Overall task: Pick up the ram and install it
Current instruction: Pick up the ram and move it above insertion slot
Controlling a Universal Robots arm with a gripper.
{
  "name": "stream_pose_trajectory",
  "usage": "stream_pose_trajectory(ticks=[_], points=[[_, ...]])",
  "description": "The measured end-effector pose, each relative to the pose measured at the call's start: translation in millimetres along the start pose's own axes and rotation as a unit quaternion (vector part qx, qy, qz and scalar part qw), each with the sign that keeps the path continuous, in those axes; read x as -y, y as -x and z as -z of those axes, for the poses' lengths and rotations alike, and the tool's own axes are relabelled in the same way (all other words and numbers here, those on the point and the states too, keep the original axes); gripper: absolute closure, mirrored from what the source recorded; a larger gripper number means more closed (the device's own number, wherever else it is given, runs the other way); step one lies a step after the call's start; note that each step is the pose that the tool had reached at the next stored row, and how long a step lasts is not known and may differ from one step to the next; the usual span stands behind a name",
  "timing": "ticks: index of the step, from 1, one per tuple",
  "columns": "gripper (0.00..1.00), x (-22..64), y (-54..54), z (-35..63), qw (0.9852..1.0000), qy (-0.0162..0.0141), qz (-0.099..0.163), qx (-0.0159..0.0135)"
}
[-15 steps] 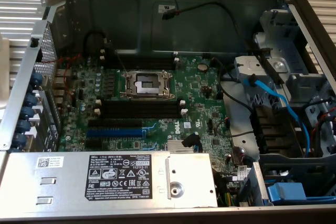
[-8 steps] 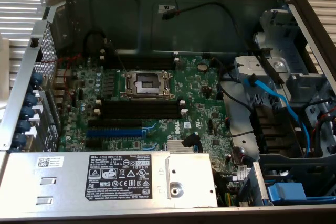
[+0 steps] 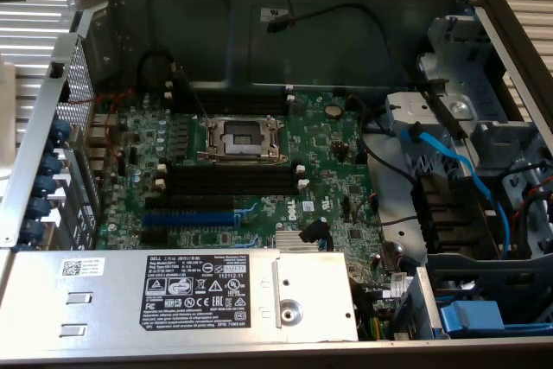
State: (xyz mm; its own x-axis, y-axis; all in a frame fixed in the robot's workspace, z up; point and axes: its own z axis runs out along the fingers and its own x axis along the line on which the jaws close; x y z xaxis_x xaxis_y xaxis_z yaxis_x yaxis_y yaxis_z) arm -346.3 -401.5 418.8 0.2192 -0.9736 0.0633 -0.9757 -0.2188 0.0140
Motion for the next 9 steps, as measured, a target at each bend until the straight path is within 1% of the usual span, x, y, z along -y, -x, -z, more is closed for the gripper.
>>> stream_pose_trajectory(ticks=[5,9], points=[[0.88,19.0,-5.1,3.8,1.0,0.0,0.0,0.0],[0.88,36.7,-9.3,4.8,1.0,0.0,0.0,0.0]])
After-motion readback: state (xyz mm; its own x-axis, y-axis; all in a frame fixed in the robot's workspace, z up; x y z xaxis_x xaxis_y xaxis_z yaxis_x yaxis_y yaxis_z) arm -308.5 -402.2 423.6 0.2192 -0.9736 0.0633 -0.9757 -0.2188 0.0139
